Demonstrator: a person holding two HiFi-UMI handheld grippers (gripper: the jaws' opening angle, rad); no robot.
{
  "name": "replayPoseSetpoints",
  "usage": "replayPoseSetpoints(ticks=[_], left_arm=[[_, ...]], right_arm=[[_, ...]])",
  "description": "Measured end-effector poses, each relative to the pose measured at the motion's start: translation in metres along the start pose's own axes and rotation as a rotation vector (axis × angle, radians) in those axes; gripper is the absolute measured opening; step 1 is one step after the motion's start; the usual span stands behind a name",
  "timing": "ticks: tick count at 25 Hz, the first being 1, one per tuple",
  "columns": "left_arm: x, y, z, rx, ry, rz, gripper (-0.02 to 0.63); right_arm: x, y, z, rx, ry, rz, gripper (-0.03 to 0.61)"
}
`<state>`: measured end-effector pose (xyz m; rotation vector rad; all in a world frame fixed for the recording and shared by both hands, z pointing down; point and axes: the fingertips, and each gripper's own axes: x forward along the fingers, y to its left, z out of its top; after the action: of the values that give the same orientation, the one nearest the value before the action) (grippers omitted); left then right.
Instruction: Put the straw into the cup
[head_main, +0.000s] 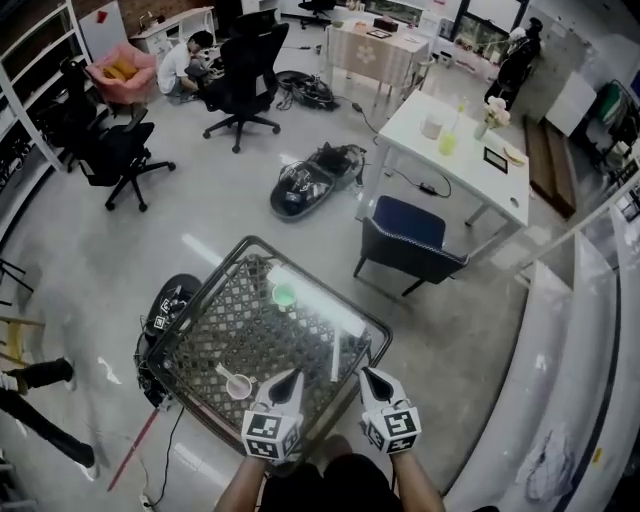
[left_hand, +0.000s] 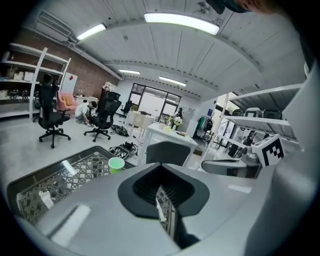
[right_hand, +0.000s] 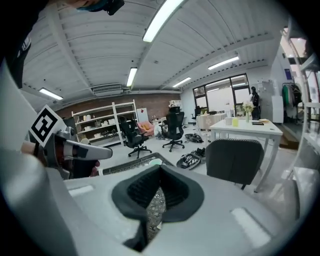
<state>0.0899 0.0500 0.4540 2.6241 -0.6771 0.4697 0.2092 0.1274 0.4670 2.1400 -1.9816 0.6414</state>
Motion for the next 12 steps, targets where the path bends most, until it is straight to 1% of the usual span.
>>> replayPoseSetpoints(ticks=[2, 9, 12], left_arm=[[0.023, 0.008, -0.002, -0.013, 0.022, 0.009, 0.006], [0.074, 0.032, -0.041, -0.043, 0.123, 0.043, 0.006], [0.095, 0.044, -0.06, -0.054, 0.156, 0.043, 0.006]], right_arm=[[0.023, -0.013, -0.006, -0.008, 0.027, 0.019, 0.003], [0.081, -0.039, -0.042, 0.027, 0.124, 0.068, 0.003], [0.107, -0.047, -0.06, 0.029, 0.157, 0.084, 0.003]])
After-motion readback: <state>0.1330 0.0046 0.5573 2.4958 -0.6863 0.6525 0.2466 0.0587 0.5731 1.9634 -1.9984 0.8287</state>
